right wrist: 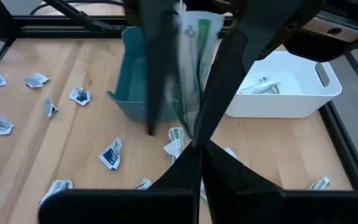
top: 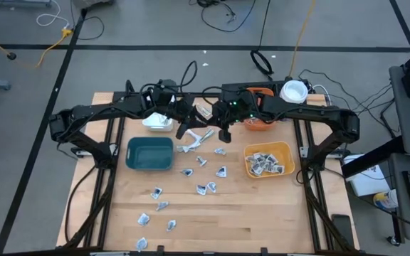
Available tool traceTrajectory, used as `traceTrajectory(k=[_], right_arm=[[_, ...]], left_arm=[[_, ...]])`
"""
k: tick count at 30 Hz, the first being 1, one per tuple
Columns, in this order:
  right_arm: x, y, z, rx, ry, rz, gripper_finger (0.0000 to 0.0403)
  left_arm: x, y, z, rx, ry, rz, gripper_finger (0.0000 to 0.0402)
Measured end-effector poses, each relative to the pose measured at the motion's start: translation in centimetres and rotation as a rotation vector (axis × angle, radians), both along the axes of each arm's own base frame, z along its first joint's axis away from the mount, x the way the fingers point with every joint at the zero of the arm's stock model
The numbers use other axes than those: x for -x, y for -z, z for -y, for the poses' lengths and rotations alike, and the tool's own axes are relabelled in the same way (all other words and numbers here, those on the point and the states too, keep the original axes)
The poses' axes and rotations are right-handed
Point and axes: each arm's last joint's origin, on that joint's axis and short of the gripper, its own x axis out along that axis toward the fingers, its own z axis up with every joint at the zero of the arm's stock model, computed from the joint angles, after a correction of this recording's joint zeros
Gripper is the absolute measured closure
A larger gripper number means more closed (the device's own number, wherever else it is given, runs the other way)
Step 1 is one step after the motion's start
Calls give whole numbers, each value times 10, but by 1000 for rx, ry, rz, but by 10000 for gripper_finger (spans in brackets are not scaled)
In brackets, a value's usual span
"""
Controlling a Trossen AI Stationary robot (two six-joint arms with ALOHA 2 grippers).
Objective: Pick & Place First Aid Supplies
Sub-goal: Put the bandage into the white bin
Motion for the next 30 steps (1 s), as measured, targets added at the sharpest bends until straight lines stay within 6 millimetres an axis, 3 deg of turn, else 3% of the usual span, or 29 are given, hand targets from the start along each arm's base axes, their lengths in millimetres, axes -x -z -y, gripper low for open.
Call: traceTrajectory(k=[5,9,16,24,30], right_arm=[[0,0,0,-5,2,3,386],[0,-1,0,4,10,8,370],[9,-7,7,131,118,-28,313],[18,-15,11,290,202,-64,280],[19,-12,12,285,237,-85,278]], left_arm=[[0,0,0,31,-14,-9,390],[0,0,-2,68,-59,-23,394],[8,6,-21,216,-302,-120,397],[34,26,-47,417,-651,-349,398],[60,42,-62,481,-930,-558,399]])
